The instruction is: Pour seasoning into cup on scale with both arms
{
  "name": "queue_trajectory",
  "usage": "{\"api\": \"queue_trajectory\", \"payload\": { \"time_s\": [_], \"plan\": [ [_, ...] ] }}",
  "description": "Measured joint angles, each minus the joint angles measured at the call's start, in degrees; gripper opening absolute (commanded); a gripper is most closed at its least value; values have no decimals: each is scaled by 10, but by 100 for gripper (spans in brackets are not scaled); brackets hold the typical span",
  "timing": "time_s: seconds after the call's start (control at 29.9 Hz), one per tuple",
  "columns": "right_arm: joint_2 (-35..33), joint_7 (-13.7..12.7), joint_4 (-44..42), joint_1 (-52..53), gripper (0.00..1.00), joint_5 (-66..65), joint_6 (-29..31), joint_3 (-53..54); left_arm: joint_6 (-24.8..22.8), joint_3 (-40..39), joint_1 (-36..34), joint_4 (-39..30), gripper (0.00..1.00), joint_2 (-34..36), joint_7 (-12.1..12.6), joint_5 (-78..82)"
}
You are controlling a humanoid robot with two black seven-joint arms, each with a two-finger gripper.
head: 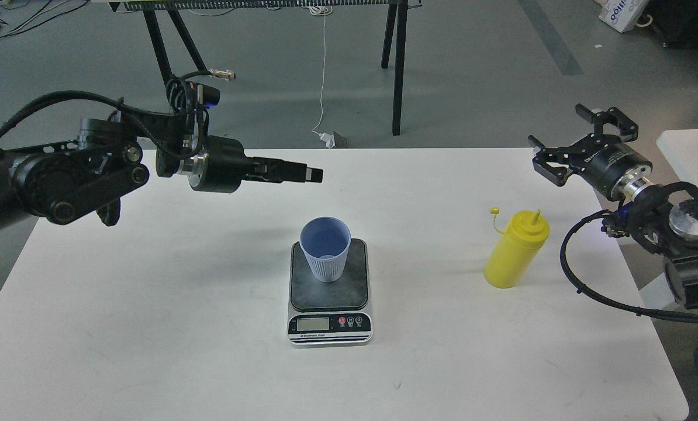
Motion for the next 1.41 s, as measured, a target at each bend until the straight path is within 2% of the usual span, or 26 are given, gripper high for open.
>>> {"api": "queue_trajectory", "payload": {
  "time_s": [0.1, 0.2, 0.33, 0.47, 0.57, 0.74, 0.84, 1.1, 1.41],
  "plan": [
    [-47, -3, 63, -45, 97, 49, 0, 28, 0, -14, 11, 73, 96, -2, 0, -94],
    [-100, -18, 141, -110, 97, 114, 0, 29, 0, -15, 21, 120, 97, -7, 0, -192],
    [-145, -54, 245, -210, 97, 139, 0, 31, 0, -15, 34, 134, 97, -10, 0, -247],
    [-194, -62, 339, -323, 97, 146, 0, 35, 0, -15, 43, 136, 98, -22, 0, -252],
    [-214, -62, 374, -399, 97, 147, 0, 34, 0, -14, 47, 137, 99, -26, 0, -253],
    [-211, -62, 366, -460, 98, 145, 0, 25, 0, -13, 53, 137, 99, -29, 0, -253],
    [-174, -62, 333, -464, 98, 141, 0, 9, 0, -12, 56, 137, 99, -30, 0, -253],
    [-73, -62, 254, -393, 98, 117, 0, -39, 0, -10, 61, 137, 99, -28, 0, -251],
    [-24, -62, 192, -360, 98, 92, 0, -44, 0, -9, 69, 137, 99, -27, 0, -250]
  ]
}}
